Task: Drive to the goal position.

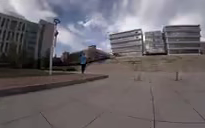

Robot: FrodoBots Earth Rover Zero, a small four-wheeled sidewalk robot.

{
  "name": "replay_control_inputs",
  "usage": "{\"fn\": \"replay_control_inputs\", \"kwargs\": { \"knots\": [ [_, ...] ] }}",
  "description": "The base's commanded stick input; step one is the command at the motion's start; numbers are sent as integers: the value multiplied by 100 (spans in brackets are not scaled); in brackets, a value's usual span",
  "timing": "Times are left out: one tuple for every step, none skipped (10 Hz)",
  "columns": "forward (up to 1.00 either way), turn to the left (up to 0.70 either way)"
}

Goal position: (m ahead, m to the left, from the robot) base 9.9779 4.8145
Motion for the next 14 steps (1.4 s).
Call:
{"fn": "replay_control_inputs", "kwargs": {
  "knots": [
    [70, 34],
    [70, 34],
    [70, 31],
    [70, 7],
    [70, -11],
    [70, -35],
    [70, -35],
    [70, -35],
    [70, -35],
    [70, -35],
    [70, -35],
    [70, -35],
    [70, -35],
    [70, -35]
  ]
}}
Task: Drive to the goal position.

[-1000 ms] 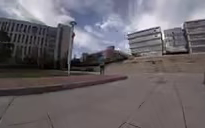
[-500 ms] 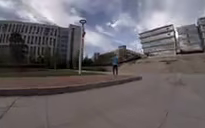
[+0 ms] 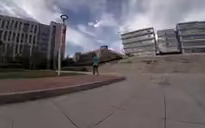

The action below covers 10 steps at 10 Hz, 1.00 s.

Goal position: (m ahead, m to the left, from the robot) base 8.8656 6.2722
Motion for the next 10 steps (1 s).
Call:
{"fn": "replay_control_inputs", "kwargs": {
  "knots": [
    [70, -35],
    [70, -35],
    [70, -35],
    [70, -35],
    [70, -35],
    [70, -35],
    [70, -35],
    [70, -35],
    [70, -28],
    [70, 2]
  ]
}}
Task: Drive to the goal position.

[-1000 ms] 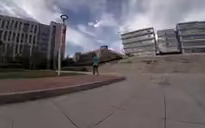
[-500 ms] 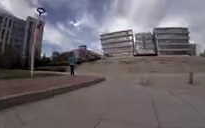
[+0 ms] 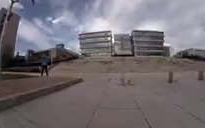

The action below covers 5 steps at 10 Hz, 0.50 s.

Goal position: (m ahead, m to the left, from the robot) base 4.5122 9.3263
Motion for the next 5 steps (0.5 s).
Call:
{"fn": "replay_control_inputs", "kwargs": {
  "knots": [
    [70, 33],
    [70, 35],
    [70, 35],
    [70, 29],
    [70, 4]
  ]
}}
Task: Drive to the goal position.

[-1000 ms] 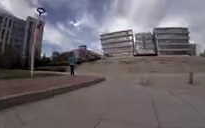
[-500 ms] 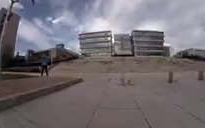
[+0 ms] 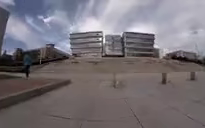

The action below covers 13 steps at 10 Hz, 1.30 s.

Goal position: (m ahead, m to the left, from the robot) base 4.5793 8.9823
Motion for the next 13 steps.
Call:
{"fn": "replay_control_inputs", "kwargs": {
  "knots": [
    [70, -2],
    [70, -35],
    [70, -35],
    [70, -35],
    [70, -17],
    [70, 0],
    [70, 0],
    [70, -8],
    [70, -32],
    [70, -35],
    [70, -35],
    [70, -35],
    [70, -35]
  ]
}}
